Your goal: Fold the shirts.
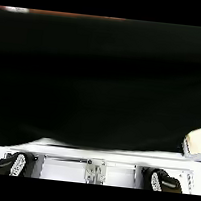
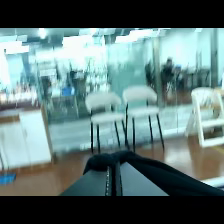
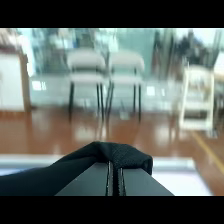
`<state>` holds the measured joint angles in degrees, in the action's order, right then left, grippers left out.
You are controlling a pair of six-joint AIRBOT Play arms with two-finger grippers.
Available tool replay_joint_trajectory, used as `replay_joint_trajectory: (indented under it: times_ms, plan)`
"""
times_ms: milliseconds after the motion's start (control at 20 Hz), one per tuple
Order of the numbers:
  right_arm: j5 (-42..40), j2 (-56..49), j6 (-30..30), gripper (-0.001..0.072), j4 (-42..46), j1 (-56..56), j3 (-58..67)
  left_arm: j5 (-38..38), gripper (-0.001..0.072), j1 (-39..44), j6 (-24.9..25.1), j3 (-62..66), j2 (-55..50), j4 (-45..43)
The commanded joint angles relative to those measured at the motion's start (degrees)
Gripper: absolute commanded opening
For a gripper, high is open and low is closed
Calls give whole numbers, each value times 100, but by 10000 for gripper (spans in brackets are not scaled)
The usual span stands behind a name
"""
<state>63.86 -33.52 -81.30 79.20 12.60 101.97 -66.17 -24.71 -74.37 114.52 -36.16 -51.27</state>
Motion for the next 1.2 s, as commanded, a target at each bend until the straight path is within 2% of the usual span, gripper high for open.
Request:
replay_joint_trajectory:
  times_ms: [0,100,200,300,400,600,750,1000,1050,1150]
  plan:
    - [1399,-345,-90,67,256,-2,15,-944,34,-2,-138,-271,17,-247]
    - [2396,-828,-72,67,332,-2,-28,-1478,35,-2,-140,-870,7,-382]
    - [2868,-1416,-66,67,341,-9,-431,-1513,34,-2,-138,-1910,-22,-431]
    - [2905,-2046,-20,67,59,-9,-1163,-1510,34,-2,-138,-3014,-205,-428]
    - [2566,-2745,81,66,-275,-26,-1939,-1394,34,24,-125,-4015,-605,-424]
    - [1248,-4286,-24,66,-245,-660,-2382,-496,34,577,26,-5007,-1974,-426]
    - [-597,-4946,-483,67,-243,-1134,-2382,595,34,1231,413,-4933,-2957,-426]
    - [-3928,-5410,-619,66,-247,-1491,-2382,3156,35,1735,404,-4911,-3873,-422]
    - [-4461,-5525,-614,67,-238,-1508,-2382,3482,35,1755,404,-4911,-4022,-422]
    - [-5003,-5794,-619,66,-262,-1508,-2382,3917,34,1759,404,-4911,-4371,-313]
